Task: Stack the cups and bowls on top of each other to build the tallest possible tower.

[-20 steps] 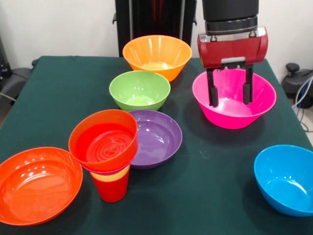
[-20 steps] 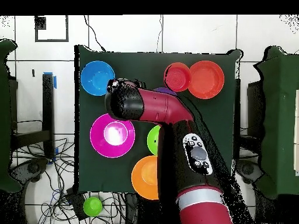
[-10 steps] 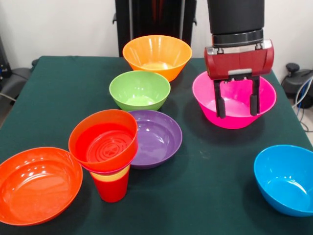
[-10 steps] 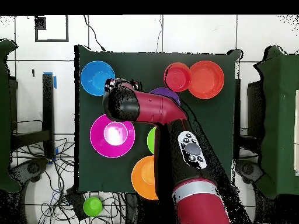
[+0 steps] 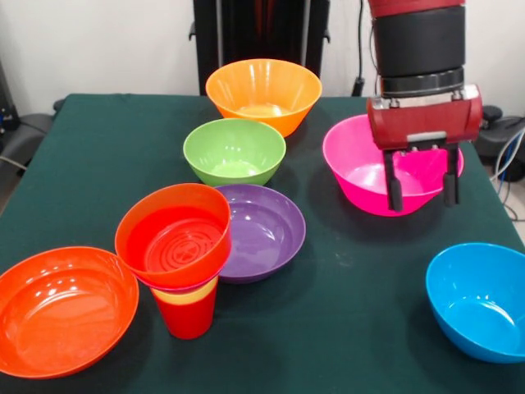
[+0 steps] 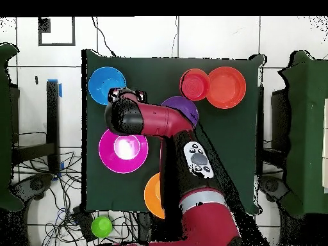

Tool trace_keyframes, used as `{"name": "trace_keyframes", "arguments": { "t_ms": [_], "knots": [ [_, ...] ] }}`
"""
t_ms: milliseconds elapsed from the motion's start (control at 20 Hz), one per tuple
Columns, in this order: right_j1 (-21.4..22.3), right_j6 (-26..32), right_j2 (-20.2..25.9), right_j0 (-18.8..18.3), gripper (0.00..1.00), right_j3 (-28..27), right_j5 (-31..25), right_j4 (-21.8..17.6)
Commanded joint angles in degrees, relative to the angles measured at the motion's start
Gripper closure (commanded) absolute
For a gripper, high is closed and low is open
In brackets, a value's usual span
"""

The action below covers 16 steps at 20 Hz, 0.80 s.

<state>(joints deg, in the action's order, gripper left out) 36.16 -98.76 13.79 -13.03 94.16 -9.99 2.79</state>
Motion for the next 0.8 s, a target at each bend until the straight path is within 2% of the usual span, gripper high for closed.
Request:
{"name": "trace_keyframes", "arguments": {
  "t_ms": [50,500,800],
  "knots": [
    [-6.13,-10.52,0.89,2.94,0.00,1.72,4.84,-0.16],
    [-10.59,-10.35,-1.54,4.85,0.00,-1.50,9.39,-1.52],
    [-11.78,-8.95,-0.47,2.56,0.00,-1.38,11.50,-2.99]
  ]
}}
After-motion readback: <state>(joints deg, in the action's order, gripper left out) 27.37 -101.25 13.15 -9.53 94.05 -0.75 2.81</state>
